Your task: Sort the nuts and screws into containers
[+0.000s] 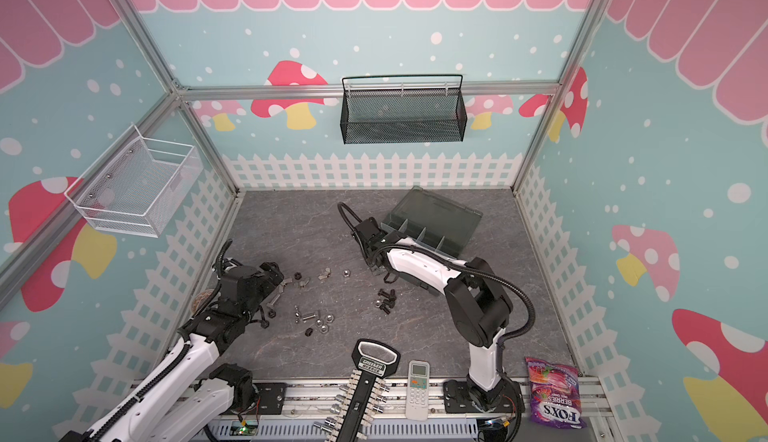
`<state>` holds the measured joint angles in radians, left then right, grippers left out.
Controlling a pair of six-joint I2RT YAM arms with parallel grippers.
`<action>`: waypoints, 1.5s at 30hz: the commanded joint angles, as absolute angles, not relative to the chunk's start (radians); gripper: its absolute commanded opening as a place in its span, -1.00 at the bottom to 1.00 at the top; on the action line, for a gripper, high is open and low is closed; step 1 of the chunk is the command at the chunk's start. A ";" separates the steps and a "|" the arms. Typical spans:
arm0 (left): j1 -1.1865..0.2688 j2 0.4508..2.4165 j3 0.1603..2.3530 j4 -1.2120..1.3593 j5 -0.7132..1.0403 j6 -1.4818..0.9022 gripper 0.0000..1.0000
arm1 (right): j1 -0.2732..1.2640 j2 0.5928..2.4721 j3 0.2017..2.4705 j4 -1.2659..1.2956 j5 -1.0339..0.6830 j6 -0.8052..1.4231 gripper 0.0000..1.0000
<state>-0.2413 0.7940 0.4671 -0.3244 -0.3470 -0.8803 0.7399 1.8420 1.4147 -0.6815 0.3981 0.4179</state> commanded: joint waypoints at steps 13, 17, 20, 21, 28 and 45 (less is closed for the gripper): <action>-0.233 0.782 0.450 -0.324 -0.340 -0.920 0.99 | 0.583 1.673 1.184 -0.593 0.507 0.367 -1.00; -0.233 0.785 0.453 -0.324 -0.342 -0.920 1.00 | 0.581 1.689 1.167 -0.561 0.510 0.359 -1.00; -0.233 0.787 0.452 -0.324 -0.342 -0.920 0.99 | 0.580 1.711 1.163 -0.545 0.513 0.356 -1.00; -0.232 0.787 0.452 -0.324 -0.342 -0.920 0.99 | 0.581 1.717 1.162 -0.540 0.510 0.354 -1.00; -0.233 0.788 0.452 -0.324 -0.346 -0.921 1.00 | 0.580 1.747 1.161 -0.514 0.476 0.348 -0.86; -0.233 0.812 0.456 -0.311 -0.342 -0.930 1.00 | 0.583 1.737 1.147 -0.481 0.397 0.363 -0.28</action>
